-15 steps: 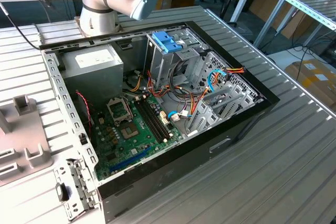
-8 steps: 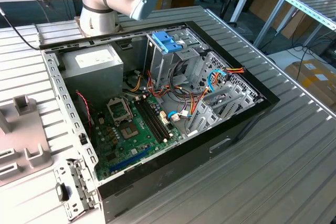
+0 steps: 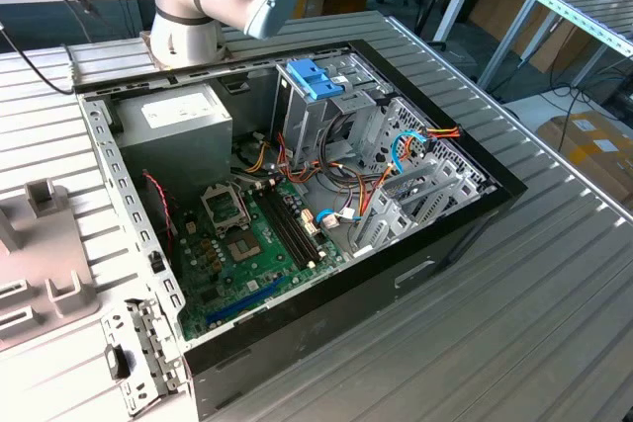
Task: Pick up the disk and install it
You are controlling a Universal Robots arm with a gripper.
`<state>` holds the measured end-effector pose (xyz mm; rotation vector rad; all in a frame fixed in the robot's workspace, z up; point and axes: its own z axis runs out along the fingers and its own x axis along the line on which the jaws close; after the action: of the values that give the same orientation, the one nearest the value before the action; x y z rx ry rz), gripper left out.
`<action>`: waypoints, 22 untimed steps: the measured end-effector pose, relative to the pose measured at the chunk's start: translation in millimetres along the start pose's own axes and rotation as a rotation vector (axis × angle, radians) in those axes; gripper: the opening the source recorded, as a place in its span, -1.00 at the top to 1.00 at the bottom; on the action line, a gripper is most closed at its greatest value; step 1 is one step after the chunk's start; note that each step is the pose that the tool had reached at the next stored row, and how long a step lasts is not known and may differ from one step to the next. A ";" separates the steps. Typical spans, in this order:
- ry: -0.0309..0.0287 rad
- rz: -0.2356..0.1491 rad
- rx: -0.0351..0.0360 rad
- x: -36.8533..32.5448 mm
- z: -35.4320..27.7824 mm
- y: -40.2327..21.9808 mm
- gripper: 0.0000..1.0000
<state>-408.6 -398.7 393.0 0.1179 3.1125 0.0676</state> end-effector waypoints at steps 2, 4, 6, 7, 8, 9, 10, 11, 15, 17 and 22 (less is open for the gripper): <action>0.0000 0.000 0.0000 0.7 0.2 1.9 0.79; -0.0001 0.000 -0.0001 1.4 0.4 3.5 0.79; 0.0000 0.000 0.0000 2.7 0.4 4.3 0.79; 0.0001 0.000 0.0000 4.3 0.5 4.5 0.79; 0.0001 0.000 0.0000 6.0 0.5 4.6 0.79; 0.0000 0.000 0.0000 7.3 0.6 4.6 0.79; 0.0001 0.000 0.0000 8.9 0.6 4.7 0.79; 0.0001 0.000 0.0000 10.2 0.6 4.7 0.79; 0.0000 0.000 -0.0001 12.6 0.8 4.6 0.79; 0.0001 0.000 0.0000 12.7 0.7 4.6 0.79; 0.0099 0.001 0.0007 12.9 0.9 4.6 0.79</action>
<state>-421.1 -393.1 391.9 0.1188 3.1224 0.0673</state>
